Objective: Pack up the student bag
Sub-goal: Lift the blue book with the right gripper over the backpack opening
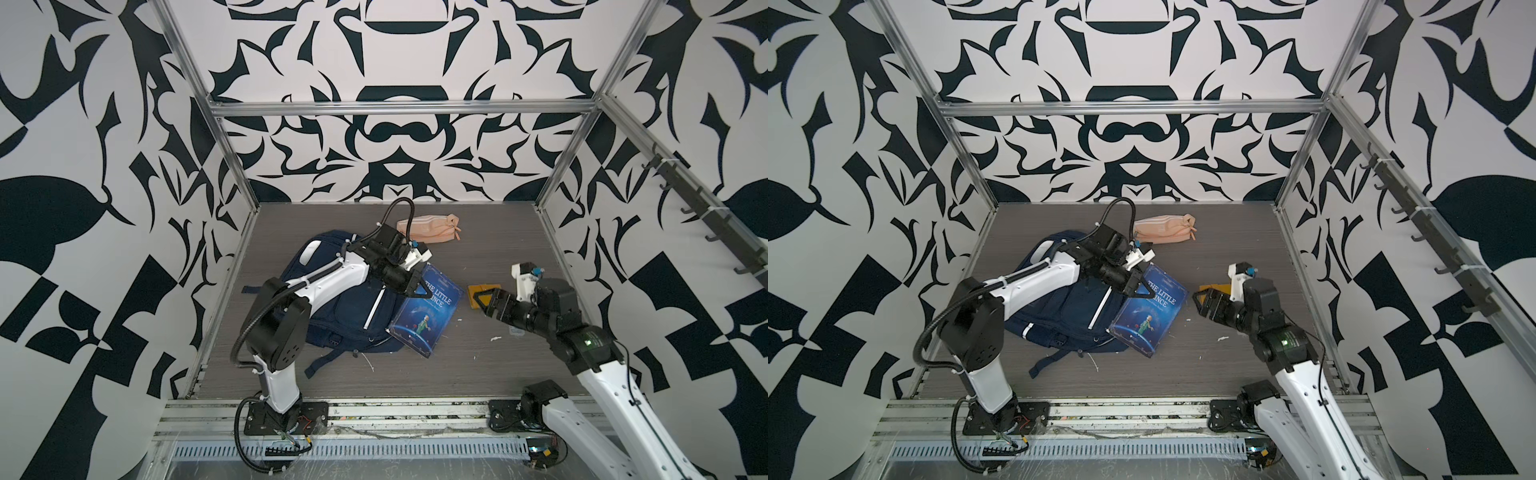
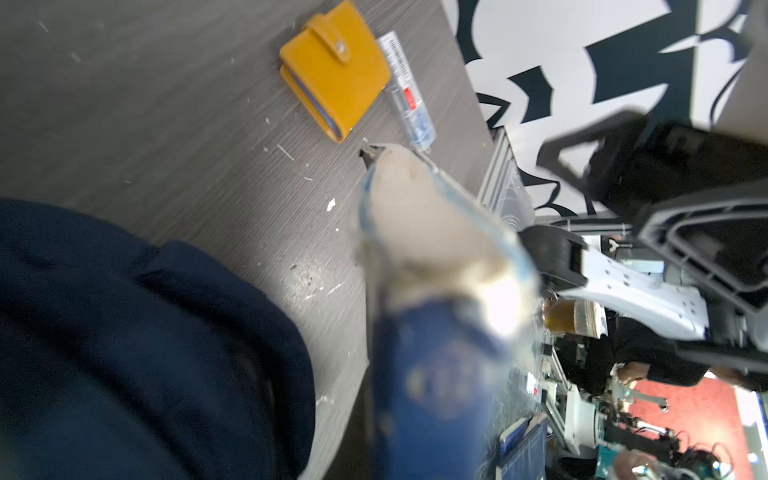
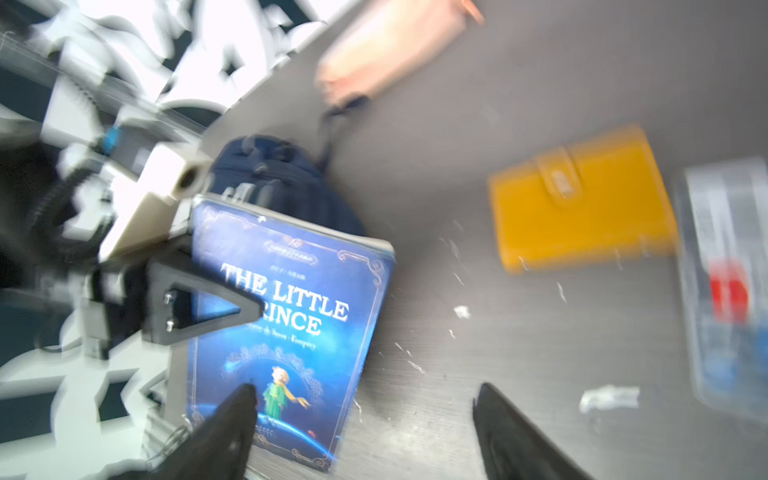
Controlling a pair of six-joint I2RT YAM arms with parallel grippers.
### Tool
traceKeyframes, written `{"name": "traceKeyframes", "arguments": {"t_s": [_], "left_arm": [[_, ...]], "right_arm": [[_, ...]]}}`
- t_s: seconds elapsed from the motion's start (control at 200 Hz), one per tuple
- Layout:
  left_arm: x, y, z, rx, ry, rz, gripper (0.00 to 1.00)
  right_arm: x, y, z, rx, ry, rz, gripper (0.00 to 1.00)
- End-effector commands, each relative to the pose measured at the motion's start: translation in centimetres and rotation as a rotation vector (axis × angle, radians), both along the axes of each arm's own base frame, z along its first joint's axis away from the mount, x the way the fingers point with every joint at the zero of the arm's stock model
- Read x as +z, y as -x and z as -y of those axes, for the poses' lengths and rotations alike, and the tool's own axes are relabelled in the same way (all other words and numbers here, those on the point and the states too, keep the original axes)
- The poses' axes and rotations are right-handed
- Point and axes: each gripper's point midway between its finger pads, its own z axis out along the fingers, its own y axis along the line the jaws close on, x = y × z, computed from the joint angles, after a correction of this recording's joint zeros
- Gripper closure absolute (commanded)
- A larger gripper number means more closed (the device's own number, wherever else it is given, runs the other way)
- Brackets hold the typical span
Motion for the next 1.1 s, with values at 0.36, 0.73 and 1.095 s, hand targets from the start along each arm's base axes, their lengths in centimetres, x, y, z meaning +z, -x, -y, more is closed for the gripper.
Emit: {"name": "traceKeyframes", "arguments": {"t_s": [0.36, 0.73, 1.095], "left_arm": [[8.3, 8.1, -2.8, -0.283, 0.143, -0.093, 1.00], [10.1, 8.9, -3.2, -0.292, 0.197, -0.078, 1.00], [9.0, 7.8, -3.1, -0.247, 0.146, -0.073, 1.00]], "right_arm": [[7.1, 0.5, -8.3, 0.656, -0.185, 0.183, 0.01], [4.3, 4.4, -12.8, 0.870, -0.252, 0.013, 0.23], [4.1, 3.8, -13.0, 0.873, -0.233, 0.050, 1.00]]}}
